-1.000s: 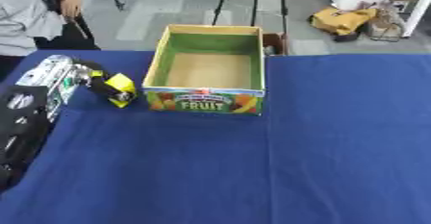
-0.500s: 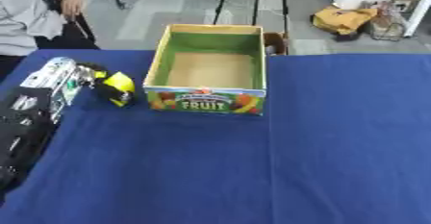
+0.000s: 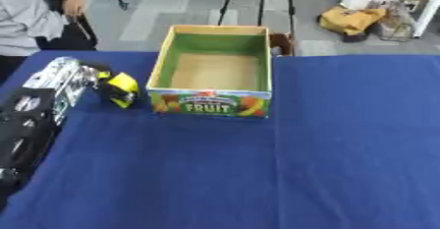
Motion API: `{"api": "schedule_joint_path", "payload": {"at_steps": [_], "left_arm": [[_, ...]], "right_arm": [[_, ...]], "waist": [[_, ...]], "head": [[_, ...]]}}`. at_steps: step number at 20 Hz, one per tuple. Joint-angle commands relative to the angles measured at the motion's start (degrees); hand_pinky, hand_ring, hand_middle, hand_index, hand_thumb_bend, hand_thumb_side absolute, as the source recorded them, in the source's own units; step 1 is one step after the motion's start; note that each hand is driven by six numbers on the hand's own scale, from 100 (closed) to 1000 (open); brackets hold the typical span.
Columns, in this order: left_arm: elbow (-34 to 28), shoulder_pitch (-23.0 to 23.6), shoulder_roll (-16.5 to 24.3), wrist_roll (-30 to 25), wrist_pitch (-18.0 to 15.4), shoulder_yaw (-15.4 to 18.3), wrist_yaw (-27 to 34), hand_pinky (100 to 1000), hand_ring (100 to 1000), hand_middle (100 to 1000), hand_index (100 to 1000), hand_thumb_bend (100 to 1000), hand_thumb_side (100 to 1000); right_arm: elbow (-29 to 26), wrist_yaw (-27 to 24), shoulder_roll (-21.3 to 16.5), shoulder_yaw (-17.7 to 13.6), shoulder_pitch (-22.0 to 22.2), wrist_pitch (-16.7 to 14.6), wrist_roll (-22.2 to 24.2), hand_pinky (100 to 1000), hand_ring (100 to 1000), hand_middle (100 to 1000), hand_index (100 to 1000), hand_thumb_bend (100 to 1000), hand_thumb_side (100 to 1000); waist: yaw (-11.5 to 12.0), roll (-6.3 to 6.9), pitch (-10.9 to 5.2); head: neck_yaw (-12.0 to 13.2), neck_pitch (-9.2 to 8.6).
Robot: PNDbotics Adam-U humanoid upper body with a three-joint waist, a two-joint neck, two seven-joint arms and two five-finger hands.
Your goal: Pick up objects on the table and place them in the box.
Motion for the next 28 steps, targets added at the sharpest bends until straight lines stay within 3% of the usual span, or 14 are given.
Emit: {"api": "schedule_joint_path", "payload": {"at_steps": [1, 10, 20, 28], "left_arm": [[-0.3, -1.3, 0.8, -0.1, 0.2, 0.4, -0.8, 759, 776, 584, 752, 100, 849], [-0.4, -1.6, 0.9, 0.2, 0.1, 0.6, -1.8, 741, 758, 553, 718, 100, 854], [-0.7, -1.6, 1.0, 0.4, 0.7, 0.9, -0.5, 706, 729, 530, 692, 100, 771], [-1.4, -1.5, 1.4, 0.9, 1.5, 1.2, 1.7, 685, 708, 515, 678, 100, 760]], "right_arm": [[-0.8, 0.2, -0.9, -0.7, -0.6, 0.2, -0.3, 669, 708, 685, 771, 100, 545], [-0.8, 0.1, -0.9, -0.8, -0.5, 0.3, -0.6, 668, 708, 685, 771, 100, 549], [-0.8, 0.1, -0.8, -0.9, -0.4, 0.3, -0.9, 667, 710, 686, 771, 100, 553], [-0.8, 0.3, -0.7, -0.9, -0.4, 0.5, -0.9, 667, 712, 687, 771, 100, 553]], "waist": [[0.1, 0.04, -1.45], [0.1, 0.26, -1.85], [-0.1, 0.28, -2.64], [0.1, 0.15, -3.41]], "head": [[-0.1, -0.58], [-0.2, -0.32], [-0.4, -0.42], [-0.7, -0.37]]}}
